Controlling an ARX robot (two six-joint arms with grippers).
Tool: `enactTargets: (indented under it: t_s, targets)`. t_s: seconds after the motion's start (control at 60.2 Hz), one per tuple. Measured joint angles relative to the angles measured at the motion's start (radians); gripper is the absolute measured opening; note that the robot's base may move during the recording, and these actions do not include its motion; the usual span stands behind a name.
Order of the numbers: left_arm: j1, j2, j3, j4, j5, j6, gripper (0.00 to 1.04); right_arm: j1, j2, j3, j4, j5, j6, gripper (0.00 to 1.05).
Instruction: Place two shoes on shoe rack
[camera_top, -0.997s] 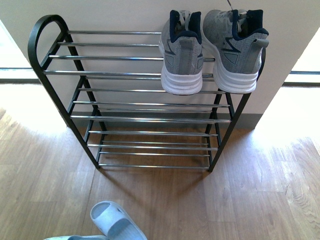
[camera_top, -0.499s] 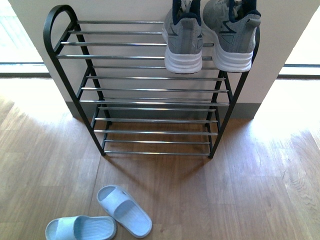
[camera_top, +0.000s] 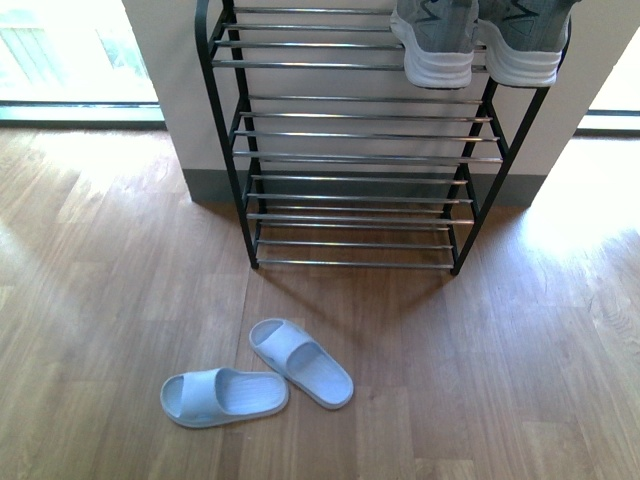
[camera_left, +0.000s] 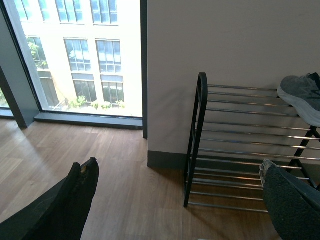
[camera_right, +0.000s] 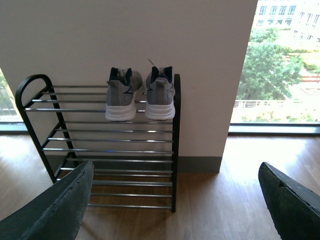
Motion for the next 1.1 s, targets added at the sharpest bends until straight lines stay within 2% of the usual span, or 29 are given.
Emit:
enactTargets:
  t_s: [1.097]
  targets:
    - [0.0, 0.0, 0.0, 0.0, 0.002, 0.0, 0.95, 0.0, 0.0, 0.0, 0.0, 0.003, 0.0, 0.96]
